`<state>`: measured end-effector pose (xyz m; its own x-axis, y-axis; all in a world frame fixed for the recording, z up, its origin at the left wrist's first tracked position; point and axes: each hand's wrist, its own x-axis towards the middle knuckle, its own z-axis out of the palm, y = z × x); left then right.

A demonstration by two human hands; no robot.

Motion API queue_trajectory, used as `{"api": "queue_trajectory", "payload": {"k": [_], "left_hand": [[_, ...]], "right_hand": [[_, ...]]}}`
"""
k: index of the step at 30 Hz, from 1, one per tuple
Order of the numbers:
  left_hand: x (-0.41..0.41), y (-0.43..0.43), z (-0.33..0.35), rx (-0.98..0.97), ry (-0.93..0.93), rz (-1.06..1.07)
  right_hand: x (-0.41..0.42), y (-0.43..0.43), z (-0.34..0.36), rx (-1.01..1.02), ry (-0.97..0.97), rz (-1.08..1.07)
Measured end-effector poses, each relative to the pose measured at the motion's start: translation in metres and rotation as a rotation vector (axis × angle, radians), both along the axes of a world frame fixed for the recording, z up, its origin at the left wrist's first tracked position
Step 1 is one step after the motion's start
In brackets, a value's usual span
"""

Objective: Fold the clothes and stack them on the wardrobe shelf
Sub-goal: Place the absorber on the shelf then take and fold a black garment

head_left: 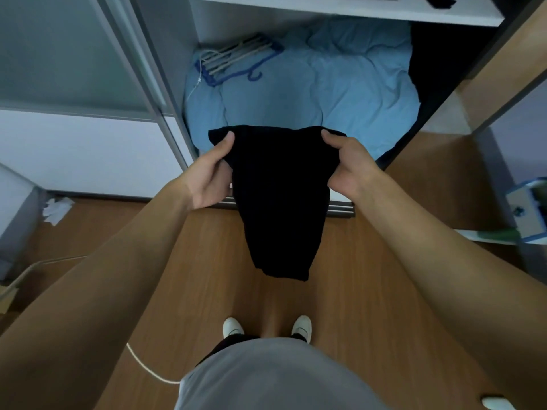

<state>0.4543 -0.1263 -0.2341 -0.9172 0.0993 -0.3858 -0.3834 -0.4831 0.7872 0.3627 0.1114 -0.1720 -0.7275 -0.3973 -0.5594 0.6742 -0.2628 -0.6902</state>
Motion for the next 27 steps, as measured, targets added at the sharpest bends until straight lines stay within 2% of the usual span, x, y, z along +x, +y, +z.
{"api": "queue_trajectory", "payload": {"k": [2, 3, 6, 8, 11, 15, 17, 21, 24, 27], "left_hand": [[0.002, 0.006, 0.004, -0.021, 0.053, -0.076], [-0.001, 0.012, 0.008, -0.093, 0.069, -0.068], [-0.019, 0.027, 0.026, -0.374, 0.055, 0.132], [-0.027, 0.032, 0.034, -0.435, 0.037, 0.179], [-0.026, 0.033, 0.037, -0.364, -0.002, 0.197], [-0.020, 0.024, 0.033, -0.081, -0.087, 0.247], [-0.021, 0.015, 0.030, -0.085, -0.177, 0.279], [-0.030, 0.006, 0.022, -0.343, -0.311, 0.382], [-0.034, 0.006, 0.010, -0.525, -0.180, 0.389], [-0.023, 0.015, -0.004, -0.733, -0.022, 0.276]], "right_hand": [[-0.005, -0.001, 0.002, -0.054, -0.032, -0.027], [-0.007, -0.001, 0.002, -0.073, -0.031, -0.032], [-0.010, 0.003, 0.002, -0.024, 0.057, 0.049], [-0.008, 0.007, -0.001, 0.087, 0.165, 0.123], [-0.005, 0.010, -0.008, 0.131, 0.255, 0.079], [-0.003, 0.005, -0.007, 0.099, 0.234, 0.032], [-0.003, 0.003, -0.006, 0.102, 0.226, 0.042], [-0.006, 0.005, -0.003, 0.096, 0.174, 0.015], [-0.006, 0.008, -0.002, 0.065, 0.094, -0.009], [-0.009, 0.011, 0.003, 0.002, 0.045, -0.026]]}}
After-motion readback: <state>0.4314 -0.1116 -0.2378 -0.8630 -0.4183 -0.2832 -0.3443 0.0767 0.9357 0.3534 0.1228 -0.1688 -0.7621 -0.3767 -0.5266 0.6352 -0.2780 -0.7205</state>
